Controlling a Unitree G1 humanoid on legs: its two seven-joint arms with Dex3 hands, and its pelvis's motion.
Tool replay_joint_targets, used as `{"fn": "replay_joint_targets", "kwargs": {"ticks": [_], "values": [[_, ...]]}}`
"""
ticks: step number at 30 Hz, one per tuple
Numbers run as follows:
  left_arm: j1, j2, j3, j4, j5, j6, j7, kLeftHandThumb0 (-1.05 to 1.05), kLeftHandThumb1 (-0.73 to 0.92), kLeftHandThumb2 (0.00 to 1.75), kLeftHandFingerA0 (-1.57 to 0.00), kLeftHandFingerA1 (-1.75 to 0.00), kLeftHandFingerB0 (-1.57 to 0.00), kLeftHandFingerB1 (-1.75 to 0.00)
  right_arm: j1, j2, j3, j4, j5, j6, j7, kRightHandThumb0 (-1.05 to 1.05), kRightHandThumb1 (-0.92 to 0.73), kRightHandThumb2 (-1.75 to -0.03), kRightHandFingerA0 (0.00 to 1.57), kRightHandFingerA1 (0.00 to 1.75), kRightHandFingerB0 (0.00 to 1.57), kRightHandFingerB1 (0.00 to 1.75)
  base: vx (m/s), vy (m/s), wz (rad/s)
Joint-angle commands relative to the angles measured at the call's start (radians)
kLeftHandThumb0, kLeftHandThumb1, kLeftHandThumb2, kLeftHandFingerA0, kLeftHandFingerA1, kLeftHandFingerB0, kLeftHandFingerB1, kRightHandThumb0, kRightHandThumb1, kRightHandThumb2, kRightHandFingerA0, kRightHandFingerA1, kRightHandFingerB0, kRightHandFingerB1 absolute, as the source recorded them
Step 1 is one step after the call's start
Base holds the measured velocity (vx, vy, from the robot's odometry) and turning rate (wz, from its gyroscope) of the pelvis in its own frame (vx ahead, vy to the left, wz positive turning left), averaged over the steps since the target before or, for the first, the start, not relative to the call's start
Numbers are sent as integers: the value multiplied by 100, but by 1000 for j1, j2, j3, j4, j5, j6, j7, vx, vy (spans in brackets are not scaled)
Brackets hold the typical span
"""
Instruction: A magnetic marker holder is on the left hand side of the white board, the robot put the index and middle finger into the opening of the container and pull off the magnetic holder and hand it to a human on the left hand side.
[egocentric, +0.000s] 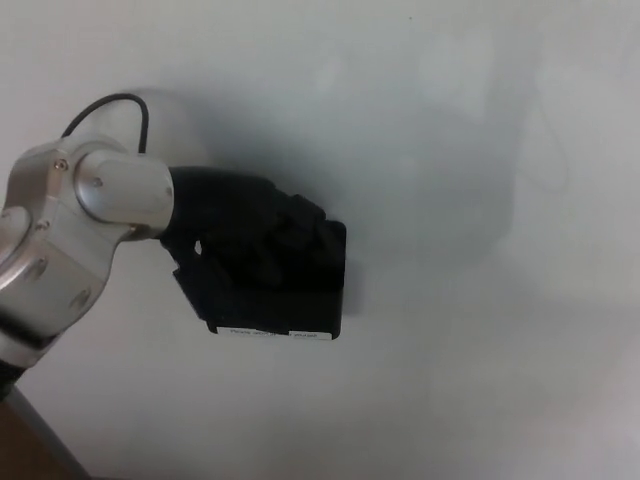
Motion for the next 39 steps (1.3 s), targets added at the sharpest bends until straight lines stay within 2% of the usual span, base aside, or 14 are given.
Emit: {"fn": "replay_joint_targets", "kwargs": {"ticks": [1, 4, 5, 7, 8, 18, 24, 25, 26, 27, 28, 32, 33, 39], "values": [[28, 18, -19, -8, 40, 57, -9, -79, 48, 86, -4, -29, -10, -18, 19, -19, 3, 3, -10, 0, -13, -46, -70, -61, 82, 49, 59, 43, 0, 0, 0], [22, 27, -29, -6, 61, 73, -14, -79, 49, 87, -3, -24, -9, -17, 17, -17, 2, 2, -3, 5, -7, -49, -64, -64, 80, 51, 55, 44, 0, 0, 0], [19, 29, -31, -6, 66, 76, -14, -77, 57, 58, -7, -28, -5, -23, 16, -17, 2, 1, -4, 7, -7, -46, -70, -61, 81, 48, 58, 43, 0, 0, 0], [12, 32, -39, -6, 80, 79, -17, -78, 57, 57, -7, -27, -5, -23, 14, -19, 5, -1, -8, 11, -10, -49, -64, -65, 79, 51, 55, 44, 0, 0, 0], [8, 33, -45, -7, 84, 85, -22, -75, 46, 86, -2, -25, -8, -19, 12, -19, 6, 2, -10, 9, -12, -51, -64, -65, 80, 51, 55, 45, 0, 0, 0], [-9, 38, -92, -27, 134, 95, -39, -81, 46, 78, -9, -39, -8, -24, 6, -18, 6, -1, -9, 12, -11, -49, -65, -64, 80, 51, 55, 44, 0, 0, 0], [-27, 33, -121, -36, 175, 98, -41, -79, 46, 83, -14, -43, -5, -24, -2, -16, 4, -4, -8, 15, -11, -49, -64, -63, 78, 51, 55, 44, 0, 0, 0], [-23, 30, -120, -39, 178, 86, -34, -38, 22, 87, 0, -47, 0, -49, -4, -11, -1, -3, 3, 16, -1, -43, -69, -61, 79, 49, 58, 44, 0, 0, 0], [-22, 28, -121, -41, 181, 83, -30, -79, 47, 83, -18, -44, -6, -25, -5, -12, 0, -2, 2, 14, -1, -49, -65, -64, 78, 51, 54, 44, 0, 0, 0], [-20, 25, -123, -42, 185, 82, -27, -79, 47, 83, -18, -44, -6, -25, -6, -14, 2, 0, -3, 11, -4, -49, -65, -64, 78, 51, 54, 44, 0, 0, 0], [-19, 22, -125, -39, 190, 75, -24, -38, 21, 87, 0, -48, 0, -48, -9, -15, 3, 3, -4, 12, -3, -47, -70, -61, 79, 48, 58, 43, 0, 0, 0], [-6, 4, -126, -27, 205, 62, 3, -38, 18, 86, 0, -48, 0, -48, -14, -13, 2, 4, -4, 10, -6, -45, -69, -61, 80, 49, 58, 44, 0, 0, 0], [-4, 1, -128, -27, 212, 59, 9, -85, 49, 87, -22, -44, -4, -24, -15, -12, 1, 4, -1, 13, -4, -50, -64, -64, 79, 51, 54, 44, 0, 0, 0], [-4, -15, -142, -6, 246, 38, 30, -83, 49, 86, -23, -47, -4, -25, -18, -10, -2, -4, 7, 22, 10, -49, -65, -63, 78, 51, 54, 44, 0, 0, 0]]}}
